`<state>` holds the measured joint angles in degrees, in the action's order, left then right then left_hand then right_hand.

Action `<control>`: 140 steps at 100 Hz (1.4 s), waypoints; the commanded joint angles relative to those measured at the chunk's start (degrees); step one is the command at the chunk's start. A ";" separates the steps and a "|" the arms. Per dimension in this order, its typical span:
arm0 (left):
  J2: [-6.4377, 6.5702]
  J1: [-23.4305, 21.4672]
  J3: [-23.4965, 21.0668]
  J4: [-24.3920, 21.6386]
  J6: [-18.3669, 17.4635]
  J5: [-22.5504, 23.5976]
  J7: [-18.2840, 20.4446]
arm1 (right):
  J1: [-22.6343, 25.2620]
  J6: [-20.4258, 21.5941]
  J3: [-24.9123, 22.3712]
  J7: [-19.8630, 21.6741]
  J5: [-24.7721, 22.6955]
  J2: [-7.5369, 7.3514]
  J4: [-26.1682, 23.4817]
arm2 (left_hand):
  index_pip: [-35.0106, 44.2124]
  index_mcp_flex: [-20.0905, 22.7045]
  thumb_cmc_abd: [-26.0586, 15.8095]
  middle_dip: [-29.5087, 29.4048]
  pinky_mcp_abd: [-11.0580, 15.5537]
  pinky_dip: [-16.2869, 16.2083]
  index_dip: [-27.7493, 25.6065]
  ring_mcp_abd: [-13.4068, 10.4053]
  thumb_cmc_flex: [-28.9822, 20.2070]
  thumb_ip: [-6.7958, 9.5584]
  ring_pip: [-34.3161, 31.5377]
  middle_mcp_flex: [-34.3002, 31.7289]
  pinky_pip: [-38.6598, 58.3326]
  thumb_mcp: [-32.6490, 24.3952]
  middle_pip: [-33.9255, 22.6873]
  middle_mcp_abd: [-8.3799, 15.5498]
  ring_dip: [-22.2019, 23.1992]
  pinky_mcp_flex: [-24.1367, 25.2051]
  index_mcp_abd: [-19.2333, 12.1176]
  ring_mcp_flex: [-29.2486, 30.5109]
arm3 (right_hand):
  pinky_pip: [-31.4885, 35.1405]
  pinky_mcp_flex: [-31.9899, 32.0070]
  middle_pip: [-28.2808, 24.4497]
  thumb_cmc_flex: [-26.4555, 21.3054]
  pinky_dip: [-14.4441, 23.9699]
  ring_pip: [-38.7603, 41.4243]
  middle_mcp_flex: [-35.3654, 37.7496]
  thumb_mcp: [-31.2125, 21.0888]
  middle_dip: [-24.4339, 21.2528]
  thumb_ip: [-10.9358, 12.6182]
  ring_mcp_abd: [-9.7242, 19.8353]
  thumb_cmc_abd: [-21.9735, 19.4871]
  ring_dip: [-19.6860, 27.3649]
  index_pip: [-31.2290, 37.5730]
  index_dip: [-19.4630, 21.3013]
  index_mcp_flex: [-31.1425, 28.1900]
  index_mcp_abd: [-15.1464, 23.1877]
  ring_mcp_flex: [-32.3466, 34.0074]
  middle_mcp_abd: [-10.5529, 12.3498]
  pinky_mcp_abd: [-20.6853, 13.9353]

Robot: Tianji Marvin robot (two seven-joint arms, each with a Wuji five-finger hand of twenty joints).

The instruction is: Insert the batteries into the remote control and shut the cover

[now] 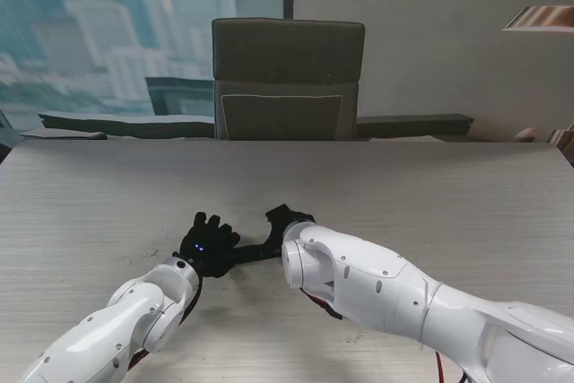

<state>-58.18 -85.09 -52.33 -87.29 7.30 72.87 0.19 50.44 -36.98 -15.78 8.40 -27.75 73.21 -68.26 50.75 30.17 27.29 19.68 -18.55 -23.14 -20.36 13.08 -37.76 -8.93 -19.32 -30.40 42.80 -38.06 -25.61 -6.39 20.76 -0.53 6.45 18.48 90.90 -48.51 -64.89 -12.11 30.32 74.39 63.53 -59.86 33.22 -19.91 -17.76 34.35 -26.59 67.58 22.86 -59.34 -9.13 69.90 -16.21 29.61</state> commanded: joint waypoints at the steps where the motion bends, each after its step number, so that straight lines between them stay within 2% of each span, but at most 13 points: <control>1: 0.18 -1.05 0.67 1.47 -0.18 -0.08 1.79 | 2.40 -0.14 1.39 2.22 0.42 -0.49 2.33 | 8.42 5.48 -1.28 0.42 -0.10 1.04 -2.68 0.15 -5.51 2.49 -0.41 0.44 0.62 -0.86 -0.54 -0.01 -0.46 0.51 -11.84 -0.61 | 4.10 -1.14 -1.86 -3.95 -0.70 1.46 1.52 -2.79 0.18 11.69 1.81 2.36 0.74 -8.64 4.82 -1.03 2.85 2.05 -1.35 -0.72; 17: 0.19 -0.98 0.76 1.47 -0.20 -0.10 1.92 | 3.67 0.16 -0.51 1.24 0.58 -0.93 1.23 | 8.39 5.39 -1.24 0.42 -0.04 1.05 -2.66 0.17 -5.48 2.50 -0.39 0.44 0.59 -0.89 -0.55 -0.02 -0.46 0.52 -11.66 -0.66 | 3.71 -0.39 -1.56 3.84 -0.70 1.19 1.21 4.94 0.12 11.13 1.19 -2.99 0.70 -9.03 5.66 -0.86 2.55 1.51 -1.82 -0.21; 30: 0.21 -0.99 0.72 1.36 -0.32 -0.06 2.14 | 6.15 -0.39 -4.14 -0.79 1.56 -1.27 -1.17 | 8.38 5.38 -1.18 0.43 -0.02 1.04 -2.65 0.11 -5.52 2.47 -0.43 0.45 0.62 -0.93 -0.56 0.06 -0.45 0.47 -11.60 -0.59 | 3.20 1.05 -1.13 5.63 -0.33 0.92 0.74 8.56 0.07 11.26 -0.03 -5.53 0.50 -9.45 5.94 -0.69 1.69 0.70 -2.86 0.77; 53: 0.21 -1.00 0.78 1.27 -0.33 -0.02 2.22 | 8.53 -0.26 -7.33 -3.43 1.13 -1.52 -2.76 | 8.42 5.39 -1.19 0.43 -0.05 1.05 -2.68 0.19 -5.56 2.44 -0.42 0.47 0.61 -0.99 -0.56 0.01 -0.45 0.50 -11.72 -0.61 | 1.46 3.73 -0.46 7.28 -0.08 -0.05 -0.31 11.72 -0.14 11.64 -1.16 -9.32 0.40 -10.01 6.22 -0.35 1.34 -1.07 -3.44 1.47; 62: 0.21 -1.05 0.75 1.25 -0.24 0.02 2.18 | 9.37 0.55 -8.44 -4.68 0.01 -1.75 -3.20 | 8.43 5.41 -1.21 0.43 -0.07 1.04 -2.68 0.21 -5.60 2.44 -0.40 0.44 0.62 -0.99 -0.56 0.05 -0.46 0.48 -11.59 -0.66 | -1.60 7.12 0.70 6.76 -0.13 -1.95 -2.13 11.04 -0.76 11.99 -2.05 -9.23 0.17 -11.28 6.12 1.05 1.13 -3.59 -3.85 2.10; 76: 0.24 -0.85 1.06 1.30 -0.43 -0.10 2.38 | 10.36 2.22 -10.36 -5.50 -3.45 -3.15 -4.81 | 8.41 5.38 -1.21 0.43 0.00 1.03 -2.67 0.14 -5.72 2.42 -0.45 0.47 0.65 -1.00 -0.57 0.15 -0.44 0.42 -11.77 -0.53 | -6.76 12.76 3.20 5.44 -0.96 -5.84 -5.74 9.33 -2.19 12.39 -2.65 -8.53 0.10 -13.89 5.22 3.97 1.16 -7.98 -4.00 1.80; 88: 0.23 -0.88 1.03 1.24 -0.35 -0.10 2.41 | 11.78 3.10 -13.09 -7.17 -6.01 -3.94 -6.14 | 8.32 5.21 -1.25 0.41 0.00 1.06 -2.63 0.08 -5.71 2.40 -0.40 0.63 0.59 -0.98 -0.51 -0.03 -0.46 0.53 -11.76 -0.70 | -9.47 15.07 4.16 4.25 -1.65 -7.75 -6.80 7.94 -2.99 12.65 -3.17 -7.45 0.00 -14.61 4.80 4.59 1.48 -9.66 -4.11 2.02; 100: 0.21 -0.96 0.96 1.21 -0.19 -0.07 2.34 | 13.06 4.73 -15.80 -8.92 -8.42 -4.60 -7.17 | 8.33 5.19 -1.27 0.41 0.00 1.06 -2.66 0.18 -5.71 2.42 -0.40 0.66 0.58 -0.92 -0.50 -0.03 -0.46 0.53 -11.74 -0.73 | -11.52 16.66 5.23 2.34 -2.08 -9.51 -7.59 4.79 -4.03 13.04 -3.32 -5.40 -0.57 -16.43 3.53 4.52 2.74 -10.53 -4.20 2.25; 111: 0.22 -0.83 1.07 1.28 -0.29 -0.18 2.44 | 13.51 7.71 -17.75 -10.39 -9.98 -4.97 -7.27 | 8.38 5.22 -1.30 0.41 -0.01 1.05 -2.70 0.19 -5.70 2.43 -0.38 0.67 0.60 -0.90 -0.51 0.01 -0.46 0.50 -11.79 -0.76 | -13.47 18.92 6.43 -0.94 -2.74 -11.60 -10.01 1.87 -4.62 13.29 -2.92 -3.03 -0.50 -18.80 2.43 6.87 4.88 -12.98 -3.87 1.58; 126: 0.20 -0.80 1.03 1.35 -0.29 -0.31 2.40 | 11.88 10.53 -17.52 -10.04 -12.48 -5.60 -6.65 | 8.37 5.23 -1.31 0.40 -0.04 1.05 -2.71 0.20 -5.68 2.45 -0.38 0.63 0.59 -0.82 -0.50 -0.10 -0.46 0.55 -11.91 -0.76 | -14.03 19.48 6.52 -4.06 -2.96 -12.28 -10.54 -0.68 -4.82 13.47 -2.13 -0.61 -0.74 -19.10 2.12 7.45 6.45 -13.37 -3.22 1.37; 139: 0.17 -0.80 0.99 1.41 -0.17 -0.42 2.32 | 9.55 13.86 -16.30 -11.34 -12.08 -4.90 -3.61 | 8.33 5.14 -1.38 0.41 -0.04 1.06 -2.70 0.17 -5.58 2.49 -0.39 0.65 0.58 -0.77 -0.51 -0.06 -0.45 0.56 -11.81 -0.80 | -15.05 20.15 6.61 -5.26 -3.50 -13.49 -12.30 -3.01 -5.01 13.28 -0.96 1.38 -0.81 -19.74 1.54 9.88 7.61 -14.65 -2.33 0.44; 140: 0.17 -0.81 0.99 1.41 -0.17 -0.44 2.32 | 9.35 14.21 -16.16 -11.49 -12.04 -4.83 -3.32 | 8.33 5.14 -1.36 0.41 -0.03 1.06 -2.71 0.16 -5.55 2.48 -0.38 0.65 0.58 -0.75 -0.51 -0.04 -0.46 0.56 -11.82 -0.80 | -15.20 20.24 6.51 -5.36 -3.64 -13.63 -12.61 -3.36 -5.07 12.73 -0.78 1.63 -0.99 -19.56 0.99 10.32 7.88 -14.79 -2.18 0.35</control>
<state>-58.05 -84.83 -52.10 -87.41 7.21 72.66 0.79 61.03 -24.41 -32.11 -2.88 -40.51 67.71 -73.10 50.61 30.17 27.04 19.68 -18.55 -23.14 -20.32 13.08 -37.77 -8.93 -19.32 -30.40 42.80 -38.20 -25.61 -6.39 20.76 -0.53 6.67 18.48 76.58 -29.31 -58.48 -16.44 27.53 61.44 52.47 -60.64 28.80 -7.82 -19.64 34.31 -26.70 48.87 25.13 -50.90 -3.06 56.19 -18.23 29.74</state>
